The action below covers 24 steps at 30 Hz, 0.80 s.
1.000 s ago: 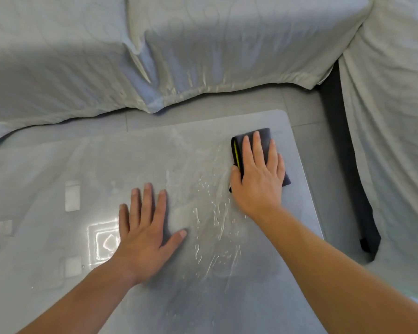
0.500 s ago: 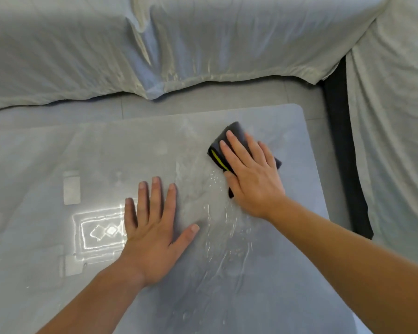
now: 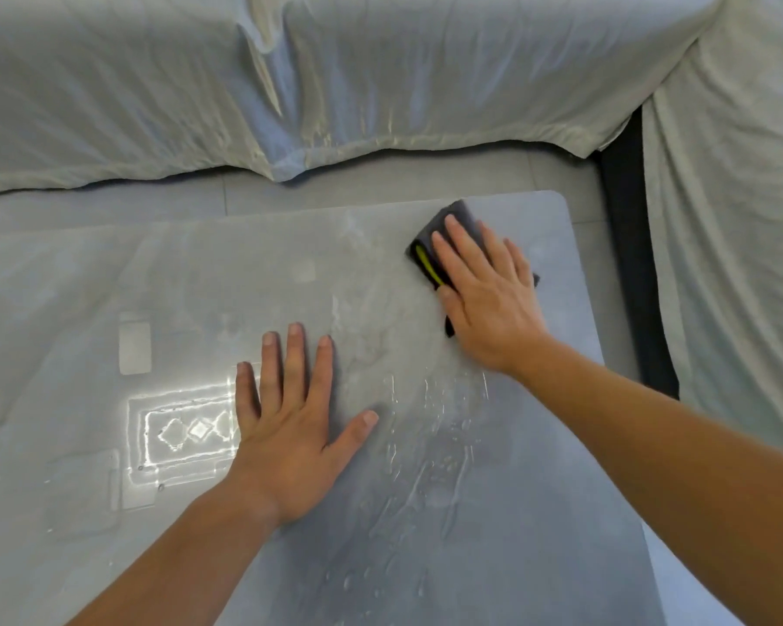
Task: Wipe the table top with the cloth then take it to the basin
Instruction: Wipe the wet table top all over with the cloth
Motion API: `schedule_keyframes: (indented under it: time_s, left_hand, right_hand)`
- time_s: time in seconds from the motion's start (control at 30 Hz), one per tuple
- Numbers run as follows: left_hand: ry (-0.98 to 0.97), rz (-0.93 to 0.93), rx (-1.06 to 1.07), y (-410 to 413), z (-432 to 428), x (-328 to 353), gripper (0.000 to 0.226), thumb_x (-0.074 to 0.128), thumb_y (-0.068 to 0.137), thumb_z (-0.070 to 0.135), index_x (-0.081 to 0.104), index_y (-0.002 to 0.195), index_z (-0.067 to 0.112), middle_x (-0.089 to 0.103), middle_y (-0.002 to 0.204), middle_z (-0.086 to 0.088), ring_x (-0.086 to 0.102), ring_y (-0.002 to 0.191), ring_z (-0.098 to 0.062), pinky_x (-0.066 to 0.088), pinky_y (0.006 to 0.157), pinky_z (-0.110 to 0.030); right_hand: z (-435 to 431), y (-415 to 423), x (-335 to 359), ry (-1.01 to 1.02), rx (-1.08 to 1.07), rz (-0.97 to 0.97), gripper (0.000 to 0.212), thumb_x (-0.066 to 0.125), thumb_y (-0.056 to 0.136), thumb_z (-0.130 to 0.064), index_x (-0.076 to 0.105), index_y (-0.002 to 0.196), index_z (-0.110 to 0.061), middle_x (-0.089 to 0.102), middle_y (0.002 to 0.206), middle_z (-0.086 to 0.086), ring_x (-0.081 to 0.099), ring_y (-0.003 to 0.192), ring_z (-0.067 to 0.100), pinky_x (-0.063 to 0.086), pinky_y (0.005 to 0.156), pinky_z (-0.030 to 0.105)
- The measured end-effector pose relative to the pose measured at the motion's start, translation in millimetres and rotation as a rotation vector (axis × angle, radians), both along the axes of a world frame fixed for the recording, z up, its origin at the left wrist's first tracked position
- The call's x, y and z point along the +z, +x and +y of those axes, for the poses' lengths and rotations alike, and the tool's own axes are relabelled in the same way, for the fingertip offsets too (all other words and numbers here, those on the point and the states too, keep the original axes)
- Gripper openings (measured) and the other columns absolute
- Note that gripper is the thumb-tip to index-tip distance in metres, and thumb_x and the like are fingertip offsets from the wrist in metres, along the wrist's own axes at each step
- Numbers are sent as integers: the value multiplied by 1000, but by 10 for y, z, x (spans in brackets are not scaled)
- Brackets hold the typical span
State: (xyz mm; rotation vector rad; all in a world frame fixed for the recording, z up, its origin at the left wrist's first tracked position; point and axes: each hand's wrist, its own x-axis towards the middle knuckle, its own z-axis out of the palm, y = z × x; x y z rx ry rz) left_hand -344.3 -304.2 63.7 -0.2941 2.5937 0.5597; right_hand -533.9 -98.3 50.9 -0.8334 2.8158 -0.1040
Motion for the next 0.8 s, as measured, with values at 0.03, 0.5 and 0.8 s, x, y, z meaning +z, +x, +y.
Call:
schedule_keyframes:
  time_s: [0.03, 0.5, 0.8]
  left_hand:
    - [-8, 1, -5, -1, 0, -8, 90, -10, 79, 86, -37, 146, 34, -52, 149, 5, -48, 137, -20, -36, 107, -40]
    - [-56, -7, -17, -1, 22, -27, 93, -1, 82, 86, -35, 148, 31, -49, 151, 2, -47, 138, -22, -33, 108, -44]
    - [-50, -34, -18, -16, 17, -16, 100, -5, 74, 93, -37, 146, 32, -51, 150, 3, -49, 137, -21, -33, 109, -45]
  right_hand:
    - [63, -191, 1, 1, -151, 9, 58, 26, 104, -43, 11, 159, -31, 4, 168, -7, -1, 154, 26, 1, 123, 48]
    - [350, -94, 27, -59, -486, -26, 57, 27, 106, -36, 8, 159, -31, -1, 168, -6, -6, 154, 26, -3, 124, 47]
    - [340, 619, 69, -49, 105, -64, 59, 34, 98, -31, 27, 156, -29, 15, 167, -6, 8, 153, 29, 3, 123, 47]
